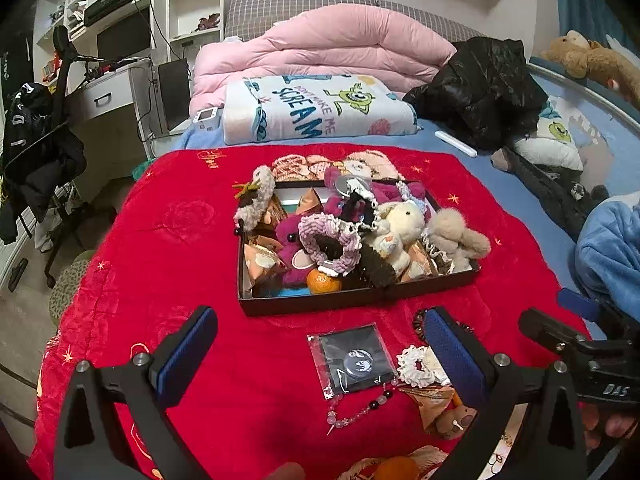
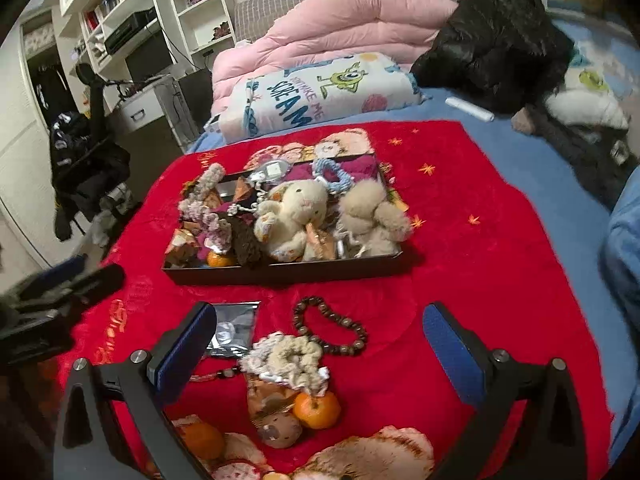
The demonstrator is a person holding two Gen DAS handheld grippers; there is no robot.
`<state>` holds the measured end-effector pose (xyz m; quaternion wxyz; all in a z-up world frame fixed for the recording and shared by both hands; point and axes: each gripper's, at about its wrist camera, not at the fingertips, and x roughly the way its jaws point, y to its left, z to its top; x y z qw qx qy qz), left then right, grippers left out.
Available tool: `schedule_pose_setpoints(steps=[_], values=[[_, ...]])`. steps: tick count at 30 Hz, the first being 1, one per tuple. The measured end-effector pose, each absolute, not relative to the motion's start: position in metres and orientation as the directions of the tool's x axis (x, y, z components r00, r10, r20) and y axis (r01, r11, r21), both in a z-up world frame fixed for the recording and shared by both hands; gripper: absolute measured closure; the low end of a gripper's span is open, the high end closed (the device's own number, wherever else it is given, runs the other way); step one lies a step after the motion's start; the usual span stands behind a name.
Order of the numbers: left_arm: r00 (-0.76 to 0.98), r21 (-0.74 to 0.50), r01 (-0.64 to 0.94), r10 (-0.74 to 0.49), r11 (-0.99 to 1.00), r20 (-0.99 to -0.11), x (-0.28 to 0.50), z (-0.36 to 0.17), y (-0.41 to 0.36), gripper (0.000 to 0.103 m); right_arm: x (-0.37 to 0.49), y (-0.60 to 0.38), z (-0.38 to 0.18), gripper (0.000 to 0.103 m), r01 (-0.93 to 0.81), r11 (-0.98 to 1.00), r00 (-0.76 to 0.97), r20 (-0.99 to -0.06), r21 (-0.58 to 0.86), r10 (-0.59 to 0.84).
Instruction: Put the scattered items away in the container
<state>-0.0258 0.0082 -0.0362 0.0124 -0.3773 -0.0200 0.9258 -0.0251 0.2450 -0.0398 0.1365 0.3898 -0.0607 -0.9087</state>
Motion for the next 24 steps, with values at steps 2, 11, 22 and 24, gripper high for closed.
schedule_pose_setpoints(steps=[2,11,22,24], values=[[-0.702,-0.047,-0.008,0.039,-0.999,-0.711,-0.031,-0.042,0.009,0.000,-0.026,0.245,-0.040,0.000,0.205,-0.953,-0.657,-0.690,0.223,-0.303],[-0.646,-0.043,0.010,0.026,-0.999,-0.763,-0.053,-0.074,0.010,0.000,-0.038,0.250,-0.055,0.000,0.200,-0.954,-0.625,-0.720,0.225,-0.301],[-0.508,-0.048,-0.024,0.054,-0.999,-0.860,-0.088,-0.133,0.026,0.000,-0.065,0.249,-0.092,0.005,0.202,-0.951,-0.533,-0.789,0.232,-0.306],[-0.491,-0.064,-0.026,0.068,-0.998,-0.868,-0.094,-0.142,0.029,0.000,-0.070,0.248,-0.098,0.006,0.201,-0.951,-0.520,-0.797,0.235,-0.307]])
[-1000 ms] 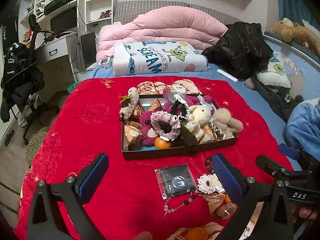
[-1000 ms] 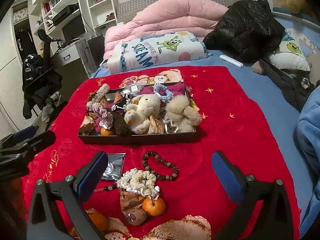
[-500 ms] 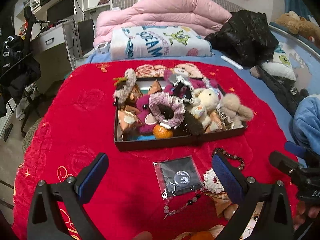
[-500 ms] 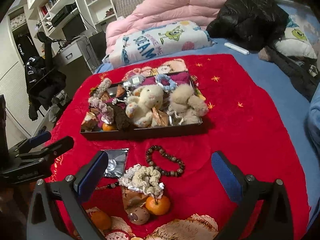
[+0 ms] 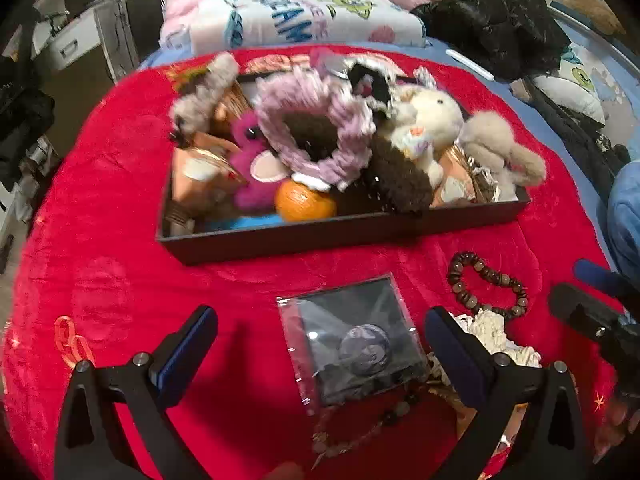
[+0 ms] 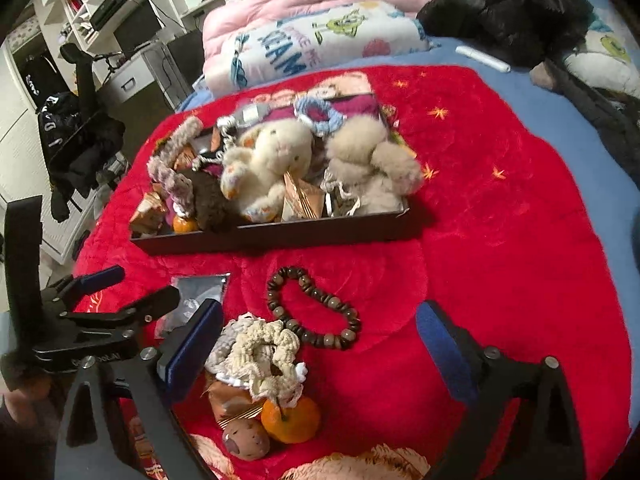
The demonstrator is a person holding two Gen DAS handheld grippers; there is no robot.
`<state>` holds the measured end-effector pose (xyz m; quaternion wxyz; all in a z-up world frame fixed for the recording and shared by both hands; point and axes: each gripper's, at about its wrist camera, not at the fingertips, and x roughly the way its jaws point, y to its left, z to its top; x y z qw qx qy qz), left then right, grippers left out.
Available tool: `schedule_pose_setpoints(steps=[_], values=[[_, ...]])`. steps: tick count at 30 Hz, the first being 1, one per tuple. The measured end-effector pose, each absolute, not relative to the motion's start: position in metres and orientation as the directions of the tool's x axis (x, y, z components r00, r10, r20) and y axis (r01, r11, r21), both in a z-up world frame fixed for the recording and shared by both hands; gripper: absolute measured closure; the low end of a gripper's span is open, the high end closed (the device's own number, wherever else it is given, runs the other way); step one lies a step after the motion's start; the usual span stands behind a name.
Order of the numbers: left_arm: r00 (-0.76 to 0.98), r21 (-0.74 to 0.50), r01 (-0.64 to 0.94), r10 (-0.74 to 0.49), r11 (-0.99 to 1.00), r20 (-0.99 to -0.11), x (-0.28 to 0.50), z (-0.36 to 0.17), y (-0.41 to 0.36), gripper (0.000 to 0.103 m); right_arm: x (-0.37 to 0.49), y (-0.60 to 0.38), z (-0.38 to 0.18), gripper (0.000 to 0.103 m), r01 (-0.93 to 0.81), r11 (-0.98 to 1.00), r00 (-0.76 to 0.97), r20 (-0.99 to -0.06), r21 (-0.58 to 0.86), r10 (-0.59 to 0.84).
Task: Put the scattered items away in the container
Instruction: 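Lower the left tool onto the black plastic packet and close on it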
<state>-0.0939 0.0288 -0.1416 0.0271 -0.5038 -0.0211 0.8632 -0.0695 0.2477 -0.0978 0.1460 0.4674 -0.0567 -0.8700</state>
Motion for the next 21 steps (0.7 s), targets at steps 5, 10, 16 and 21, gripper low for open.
schedule_pose_setpoints(steps=[5,10,16,21], values=[[-0.448,-0.090,-0.024,0.091,-0.996,-0.889,-0.106,-0.160,0.033,0.000,-0.083,0.245,-0.117,0.010,0.187,-0.949,-0.474,-0.823,0.253,-0.313],[-0.428,-0.039,-0.043,0.054,-0.998,-0.902,-0.113,-0.174,0.046,0.000,-0.092,0.247,-0.134,0.010,0.157,-0.952,-0.442,-0.843,0.264,-0.307],[-0.435,-0.005,-0.045,0.025,-0.999,-0.900,-0.112,-0.180,0.058,0.000,-0.097,0.246,-0.143,0.010,0.148,-0.953,-0.423,-0.855,0.262,-0.301],[-0.475,0.022,-0.041,0.000,-0.999,-0.880,-0.104,-0.190,0.068,0.000,-0.099,0.245,-0.148,0.010,0.144,-0.957,-0.414,-0.862,0.254,-0.291]])
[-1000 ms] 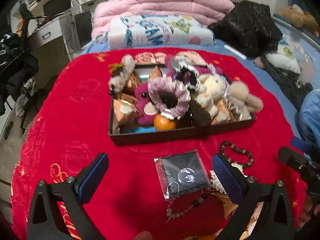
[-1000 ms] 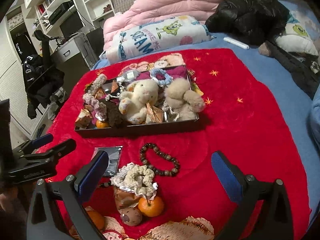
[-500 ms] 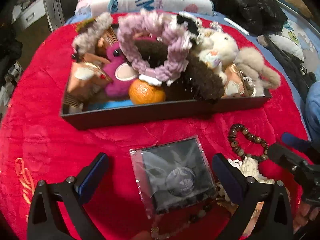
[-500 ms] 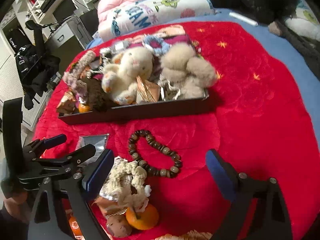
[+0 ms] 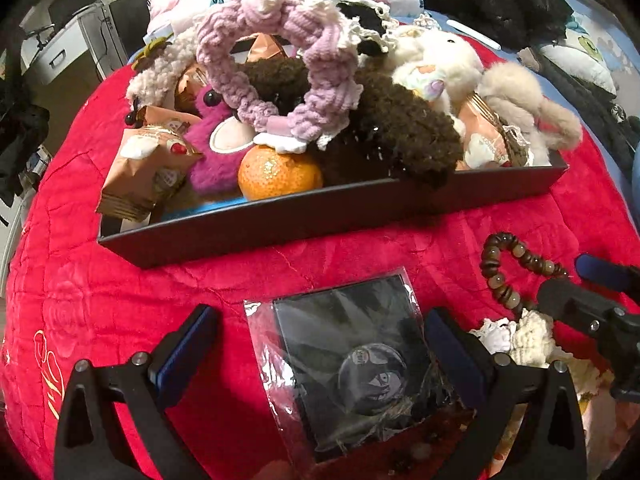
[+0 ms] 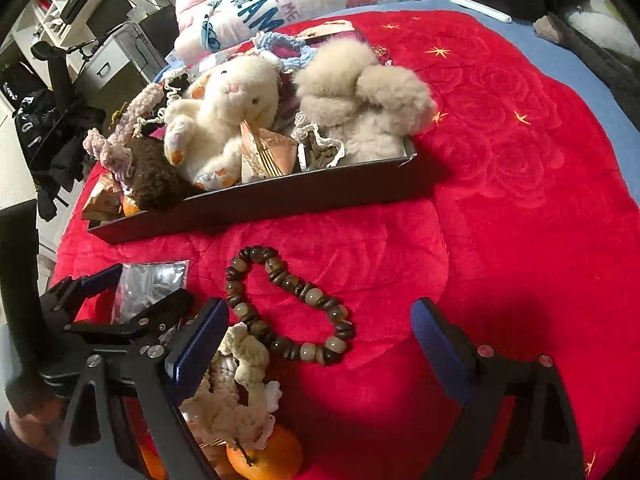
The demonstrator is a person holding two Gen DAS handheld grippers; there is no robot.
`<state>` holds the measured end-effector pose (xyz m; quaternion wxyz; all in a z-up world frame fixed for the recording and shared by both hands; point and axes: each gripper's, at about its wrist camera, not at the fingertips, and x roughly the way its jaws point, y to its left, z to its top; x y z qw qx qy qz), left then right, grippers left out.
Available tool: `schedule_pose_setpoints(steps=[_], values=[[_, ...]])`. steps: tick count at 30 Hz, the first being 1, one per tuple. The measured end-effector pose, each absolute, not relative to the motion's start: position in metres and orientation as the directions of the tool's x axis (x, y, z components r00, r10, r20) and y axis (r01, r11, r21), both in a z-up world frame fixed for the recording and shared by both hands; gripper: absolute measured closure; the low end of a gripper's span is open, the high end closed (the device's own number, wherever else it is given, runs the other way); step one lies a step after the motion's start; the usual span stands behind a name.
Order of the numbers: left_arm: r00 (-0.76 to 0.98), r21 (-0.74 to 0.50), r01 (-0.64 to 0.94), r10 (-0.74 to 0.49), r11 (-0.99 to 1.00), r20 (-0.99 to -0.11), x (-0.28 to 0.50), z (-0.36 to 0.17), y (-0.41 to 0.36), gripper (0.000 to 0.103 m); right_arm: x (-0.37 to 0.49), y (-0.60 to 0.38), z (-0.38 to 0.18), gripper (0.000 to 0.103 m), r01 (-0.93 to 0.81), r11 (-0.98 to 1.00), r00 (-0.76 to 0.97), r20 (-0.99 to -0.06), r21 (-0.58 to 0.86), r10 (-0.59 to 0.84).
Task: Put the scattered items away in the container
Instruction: 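Lower the left tool onto the black plastic packet and close on it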
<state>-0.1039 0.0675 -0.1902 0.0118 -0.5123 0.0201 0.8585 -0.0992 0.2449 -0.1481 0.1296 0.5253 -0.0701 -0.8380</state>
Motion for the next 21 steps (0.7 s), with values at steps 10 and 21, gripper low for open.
schedule_pose_setpoints(steps=[10,21], values=[[-0.525,0.029,-0.010,-0.019,-1.000,-0.851,-0.089,-0.201,0.081,0.000,-0.099,0.239,-0.153,0.026,0.149,-0.973,-0.414,-0.882,0.177,-0.224],[-0.475,0.023,-0.006,-0.017,-1.000,-0.880,-0.082,-0.208,0.106,0.002,-0.096,0.229,-0.154,0.065,0.148,-0.987,-0.436,-0.892,0.064,-0.123]])
